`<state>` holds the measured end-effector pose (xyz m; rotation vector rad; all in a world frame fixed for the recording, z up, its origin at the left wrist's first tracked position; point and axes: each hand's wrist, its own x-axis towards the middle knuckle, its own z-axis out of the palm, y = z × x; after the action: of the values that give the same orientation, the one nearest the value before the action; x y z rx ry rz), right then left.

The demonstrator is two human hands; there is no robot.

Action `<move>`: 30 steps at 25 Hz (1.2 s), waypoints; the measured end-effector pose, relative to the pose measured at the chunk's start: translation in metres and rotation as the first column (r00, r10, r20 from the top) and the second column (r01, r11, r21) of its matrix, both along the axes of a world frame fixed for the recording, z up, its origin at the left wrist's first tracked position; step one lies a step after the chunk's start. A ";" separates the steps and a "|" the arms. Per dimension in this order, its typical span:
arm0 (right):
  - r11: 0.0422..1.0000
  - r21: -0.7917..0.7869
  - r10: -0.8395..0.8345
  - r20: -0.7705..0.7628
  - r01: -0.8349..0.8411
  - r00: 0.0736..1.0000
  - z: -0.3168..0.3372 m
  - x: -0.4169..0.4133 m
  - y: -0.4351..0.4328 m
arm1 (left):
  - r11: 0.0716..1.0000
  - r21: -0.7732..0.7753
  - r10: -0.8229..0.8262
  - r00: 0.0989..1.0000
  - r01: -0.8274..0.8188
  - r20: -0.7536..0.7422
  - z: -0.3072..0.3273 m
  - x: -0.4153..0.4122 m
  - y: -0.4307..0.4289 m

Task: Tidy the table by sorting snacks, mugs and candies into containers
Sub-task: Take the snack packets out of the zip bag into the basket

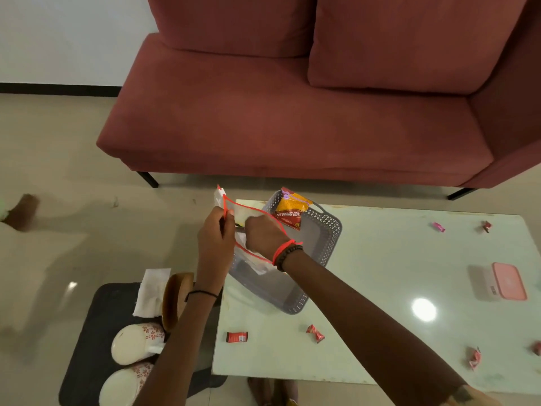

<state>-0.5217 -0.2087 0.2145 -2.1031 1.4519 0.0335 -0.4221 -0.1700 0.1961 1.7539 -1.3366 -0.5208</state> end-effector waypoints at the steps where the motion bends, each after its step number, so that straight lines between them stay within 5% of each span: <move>1: 0.998 -0.058 -0.003 0.040 0.006 0.999 0.009 -0.001 0.001 | 1.000 0.004 0.022 1.000 -0.022 0.002 0.002 0.003 -0.002; 6: 0.960 0.041 -0.276 0.268 0.275 0.923 0.066 -0.025 -0.010 | 0.997 0.027 0.070 0.997 -0.069 -0.016 0.009 0.018 -0.019; 10: 0.913 0.217 -0.407 0.525 0.345 0.747 0.103 -0.075 -0.040 | 0.996 0.035 0.079 0.995 -0.078 -0.056 0.012 0.031 -0.032; 14: 0.832 0.282 -0.538 0.620 0.478 0.571 0.094 -0.130 -0.069 | 0.995 0.032 0.098 0.995 -0.097 -0.013 0.018 0.040 -0.044; 19: 0.795 0.158 -0.601 0.336 0.585 0.725 0.014 -0.171 -0.109 | 0.992 -0.006 0.123 0.992 -0.123 0.005 0.023 0.050 -0.059; 23: 0.880 0.106 -0.465 -0.014 0.464 0.885 -0.069 -0.170 -0.124 | 0.984 -0.016 0.177 0.984 -0.177 0.019 0.018 0.054 -0.073; 30: 0.930 0.080 -0.322 -0.284 0.357 0.903 -0.164 -0.165 -0.136 | 0.986 -0.017 0.165 0.986 -0.165 0.000 0.008 0.065 -0.094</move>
<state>-0.6866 -0.3445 0.0507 -1.7625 1.9078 0.2792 -0.3570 -0.2639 0.2041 1.8326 -1.1801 -0.4146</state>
